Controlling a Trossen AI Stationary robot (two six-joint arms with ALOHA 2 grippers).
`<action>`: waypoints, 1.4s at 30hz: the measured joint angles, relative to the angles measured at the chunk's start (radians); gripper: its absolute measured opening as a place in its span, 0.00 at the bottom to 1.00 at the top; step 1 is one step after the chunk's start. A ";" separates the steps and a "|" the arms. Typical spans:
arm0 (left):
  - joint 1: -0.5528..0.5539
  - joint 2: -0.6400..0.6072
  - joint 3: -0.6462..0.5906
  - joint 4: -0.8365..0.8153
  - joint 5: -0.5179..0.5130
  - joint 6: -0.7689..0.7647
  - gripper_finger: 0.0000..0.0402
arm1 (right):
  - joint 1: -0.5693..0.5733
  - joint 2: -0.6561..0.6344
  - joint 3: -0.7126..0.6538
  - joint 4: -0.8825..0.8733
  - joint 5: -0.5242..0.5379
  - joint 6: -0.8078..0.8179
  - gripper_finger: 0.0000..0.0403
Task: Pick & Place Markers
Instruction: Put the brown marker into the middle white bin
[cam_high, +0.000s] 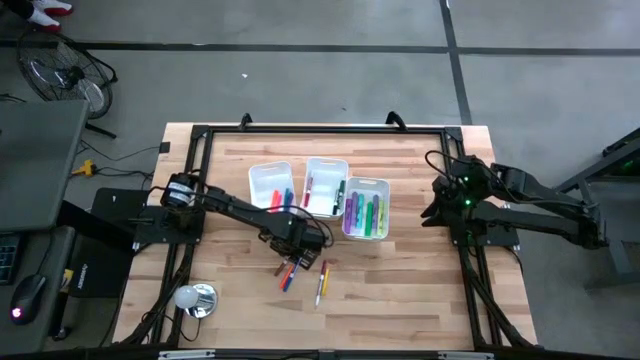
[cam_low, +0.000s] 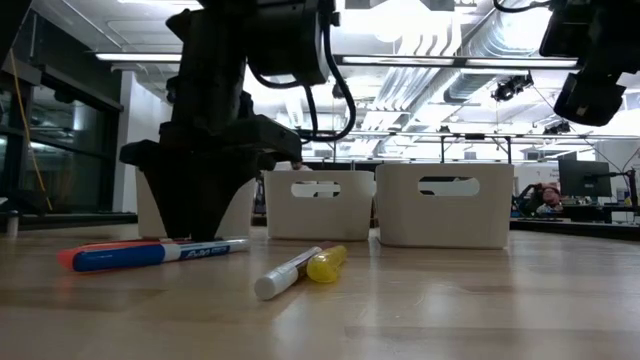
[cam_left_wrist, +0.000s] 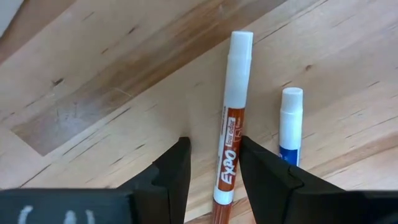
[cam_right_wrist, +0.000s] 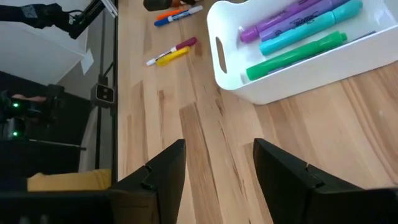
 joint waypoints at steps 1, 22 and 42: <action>-0.001 0.000 0.000 0.001 -0.001 -0.005 0.32 | 0.000 0.000 0.000 0.000 0.000 0.000 0.44; -0.017 0.005 0.061 -0.018 -0.001 -0.024 0.32 | 0.000 0.000 0.000 0.016 0.007 -0.001 0.44; -0.016 0.044 0.064 -0.032 0.020 -0.013 0.15 | 0.000 0.000 0.000 0.018 0.006 -0.001 0.44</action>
